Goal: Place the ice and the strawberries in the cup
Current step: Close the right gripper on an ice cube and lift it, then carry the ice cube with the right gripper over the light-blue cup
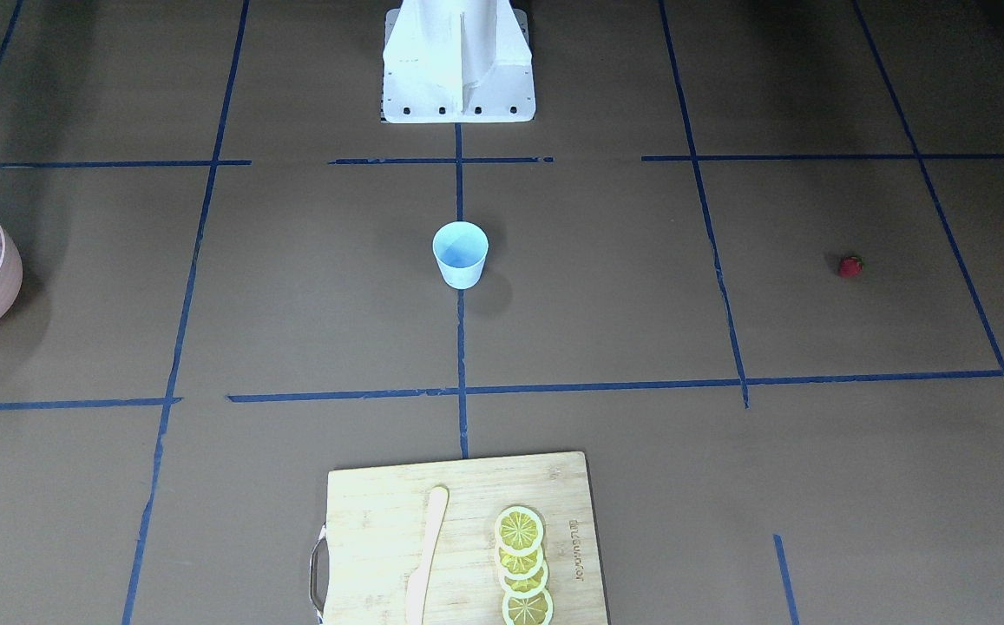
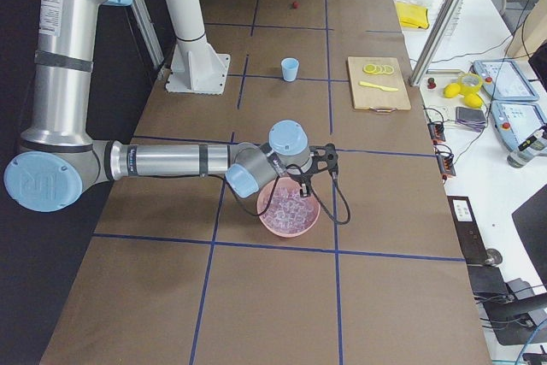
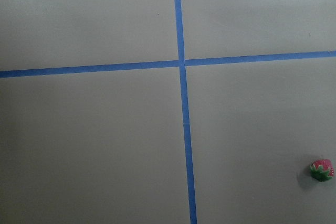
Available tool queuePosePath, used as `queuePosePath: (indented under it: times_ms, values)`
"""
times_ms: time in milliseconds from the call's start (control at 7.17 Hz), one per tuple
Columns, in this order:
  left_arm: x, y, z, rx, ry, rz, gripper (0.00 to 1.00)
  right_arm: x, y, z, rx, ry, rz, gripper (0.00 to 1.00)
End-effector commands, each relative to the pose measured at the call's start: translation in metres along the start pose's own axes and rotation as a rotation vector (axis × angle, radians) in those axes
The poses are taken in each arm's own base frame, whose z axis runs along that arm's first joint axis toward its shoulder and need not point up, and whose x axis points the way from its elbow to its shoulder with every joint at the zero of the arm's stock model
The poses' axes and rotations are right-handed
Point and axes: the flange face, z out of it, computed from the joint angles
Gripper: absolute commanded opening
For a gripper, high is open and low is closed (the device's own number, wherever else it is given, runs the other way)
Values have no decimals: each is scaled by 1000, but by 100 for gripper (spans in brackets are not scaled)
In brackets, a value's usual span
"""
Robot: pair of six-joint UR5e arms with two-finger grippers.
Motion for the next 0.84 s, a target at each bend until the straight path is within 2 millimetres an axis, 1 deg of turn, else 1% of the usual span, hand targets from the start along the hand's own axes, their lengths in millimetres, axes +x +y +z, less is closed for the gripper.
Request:
queuePosePath:
  times_ms: [0,139,279,418,557,697]
  values:
    - [0,0,0,0,1,0,100,-104,-9,40,-18,-22,-9,0]
    - [0,0,0,0,1,0,100,-154,-11,67,-23,-32,-9,0]
    - [0,0,0,0,1,0,100,-223,-18,77,-43,-50,47,0]
    - [0,0,0,0,1,0,100,-295,-15,69,-76,-13,77,0]
    - [1,-1,0,0,1,2,100,-384,-20,66,-99,54,108,0]
    - [0,0,0,0,1,0,100,-480,-10,72,-146,130,141,0]
